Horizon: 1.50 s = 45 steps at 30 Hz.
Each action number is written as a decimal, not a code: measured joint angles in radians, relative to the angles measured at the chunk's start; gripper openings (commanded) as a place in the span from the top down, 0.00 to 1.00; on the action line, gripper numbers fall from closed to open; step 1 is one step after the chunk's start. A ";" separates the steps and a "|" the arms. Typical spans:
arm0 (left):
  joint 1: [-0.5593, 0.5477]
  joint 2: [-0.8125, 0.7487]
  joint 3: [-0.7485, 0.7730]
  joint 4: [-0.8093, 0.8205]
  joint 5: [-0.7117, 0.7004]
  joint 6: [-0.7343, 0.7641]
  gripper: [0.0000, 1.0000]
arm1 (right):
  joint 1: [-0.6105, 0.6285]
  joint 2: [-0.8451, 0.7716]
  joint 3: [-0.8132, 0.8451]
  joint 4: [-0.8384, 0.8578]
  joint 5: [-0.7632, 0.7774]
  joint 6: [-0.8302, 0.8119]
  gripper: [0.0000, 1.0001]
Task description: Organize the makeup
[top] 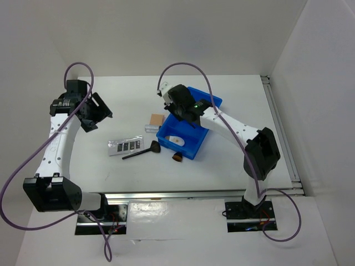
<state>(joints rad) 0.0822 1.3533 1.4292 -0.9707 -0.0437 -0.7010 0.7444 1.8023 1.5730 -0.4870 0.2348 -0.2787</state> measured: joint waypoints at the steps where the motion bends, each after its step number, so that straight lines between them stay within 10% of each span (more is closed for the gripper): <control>1: 0.000 0.000 -0.013 0.010 0.005 0.008 0.15 | -0.015 0.007 0.001 0.000 -0.008 0.000 0.99; 45: -0.002 0.132 -0.112 0.100 -0.062 0.013 0.16 | -0.093 0.150 -0.044 -0.052 -0.076 0.074 0.99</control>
<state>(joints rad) 0.0807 1.4857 1.3174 -0.8703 -0.1055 -0.6880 0.6518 1.9522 1.5291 -0.5392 0.1593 -0.2050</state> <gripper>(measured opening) 0.841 0.195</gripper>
